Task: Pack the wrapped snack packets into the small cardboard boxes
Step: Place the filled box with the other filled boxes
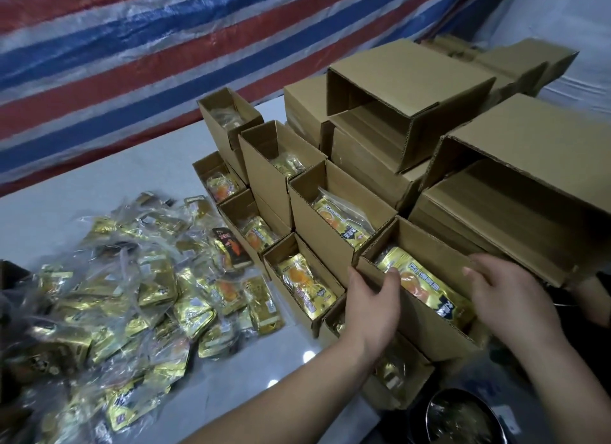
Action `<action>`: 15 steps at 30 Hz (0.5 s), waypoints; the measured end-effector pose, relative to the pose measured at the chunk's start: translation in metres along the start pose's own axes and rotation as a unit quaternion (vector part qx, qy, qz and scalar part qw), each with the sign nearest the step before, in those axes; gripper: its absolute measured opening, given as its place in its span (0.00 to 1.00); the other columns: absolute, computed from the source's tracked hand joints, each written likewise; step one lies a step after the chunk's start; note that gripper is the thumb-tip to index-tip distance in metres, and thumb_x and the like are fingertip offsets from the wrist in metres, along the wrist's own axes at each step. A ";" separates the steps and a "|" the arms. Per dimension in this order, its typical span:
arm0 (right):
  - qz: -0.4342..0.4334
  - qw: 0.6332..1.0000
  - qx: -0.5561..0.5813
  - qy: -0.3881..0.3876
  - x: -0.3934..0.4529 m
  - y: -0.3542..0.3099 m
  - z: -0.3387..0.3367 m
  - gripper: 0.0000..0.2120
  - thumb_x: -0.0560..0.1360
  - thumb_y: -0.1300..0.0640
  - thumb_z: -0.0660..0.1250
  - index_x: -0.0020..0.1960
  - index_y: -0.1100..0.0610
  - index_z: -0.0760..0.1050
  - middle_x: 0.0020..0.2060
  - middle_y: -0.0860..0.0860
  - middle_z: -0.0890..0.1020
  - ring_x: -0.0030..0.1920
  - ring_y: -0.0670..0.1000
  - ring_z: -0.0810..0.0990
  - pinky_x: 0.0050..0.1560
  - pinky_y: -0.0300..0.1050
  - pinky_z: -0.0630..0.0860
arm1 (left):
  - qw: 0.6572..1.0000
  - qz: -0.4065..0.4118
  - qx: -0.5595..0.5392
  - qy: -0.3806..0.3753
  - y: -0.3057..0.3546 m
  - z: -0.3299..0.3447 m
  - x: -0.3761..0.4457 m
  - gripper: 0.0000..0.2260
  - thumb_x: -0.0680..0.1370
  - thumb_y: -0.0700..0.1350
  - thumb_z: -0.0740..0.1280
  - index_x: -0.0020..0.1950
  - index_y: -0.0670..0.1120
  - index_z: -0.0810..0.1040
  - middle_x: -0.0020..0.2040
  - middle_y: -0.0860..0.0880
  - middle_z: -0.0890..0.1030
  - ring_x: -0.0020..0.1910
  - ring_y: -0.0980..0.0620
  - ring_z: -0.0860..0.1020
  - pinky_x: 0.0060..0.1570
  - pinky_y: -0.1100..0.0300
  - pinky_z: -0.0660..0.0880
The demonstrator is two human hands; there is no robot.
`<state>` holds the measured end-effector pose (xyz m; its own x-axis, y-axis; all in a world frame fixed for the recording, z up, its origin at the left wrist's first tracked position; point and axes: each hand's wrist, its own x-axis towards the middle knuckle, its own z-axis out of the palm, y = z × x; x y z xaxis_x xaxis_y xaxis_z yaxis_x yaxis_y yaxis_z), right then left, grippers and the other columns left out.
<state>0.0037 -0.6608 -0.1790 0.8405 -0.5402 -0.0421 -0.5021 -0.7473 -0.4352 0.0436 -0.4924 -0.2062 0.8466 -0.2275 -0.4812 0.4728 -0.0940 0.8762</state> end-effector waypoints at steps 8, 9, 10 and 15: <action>-0.005 0.999 -0.047 -0.023 -0.001 -0.010 0.003 0.18 0.81 0.56 0.64 0.70 0.60 0.73 0.60 0.59 0.81 0.60 0.60 0.80 0.53 0.50 0.76 | 1.000 0.005 -0.003 0.004 -0.001 0.005 -0.002 0.33 0.79 0.58 0.65 0.79 0.47 0.56 0.73 0.52 0.70 0.71 0.51 0.69 0.72 0.52 0.67; -0.022 0.998 -0.057 -0.007 -0.004 -0.010 0.003 0.18 0.80 0.57 0.66 0.68 0.61 0.74 0.57 0.60 0.82 0.57 0.61 0.81 0.52 0.51 0.77 | 1.000 0.004 -0.004 0.003 -0.001 0.004 -0.003 0.34 0.79 0.59 0.65 0.79 0.47 0.55 0.73 0.51 0.69 0.72 0.51 0.68 0.73 0.51 0.66; -0.046 0.997 -0.064 0.008 -0.006 -0.011 0.002 0.18 0.79 0.58 0.67 0.67 0.62 0.75 0.54 0.61 0.83 0.55 0.61 0.82 0.51 0.52 0.78 | 1.000 0.003 -0.005 0.001 -0.001 0.003 -0.004 0.36 0.78 0.60 0.66 0.79 0.47 0.55 0.74 0.51 0.69 0.73 0.50 0.67 0.73 0.50 0.65; -0.176 0.982 -0.049 0.046 -0.006 -0.031 0.003 0.15 0.75 0.63 0.70 0.61 0.65 0.78 0.52 0.61 0.83 0.50 0.61 0.83 0.50 0.46 0.73 | 1.000 0.009 0.008 0.002 0.002 -0.007 -0.009 0.34 0.79 0.61 0.64 0.79 0.47 0.58 0.74 0.52 0.68 0.70 0.54 0.69 0.72 0.55 0.66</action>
<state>0.0147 -0.6332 -0.1677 0.9459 -0.2710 0.1781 -0.2050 -0.9252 -0.3192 0.0393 -0.4835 -0.2001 0.8556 -0.2250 -0.4662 0.4544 -0.1050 0.8846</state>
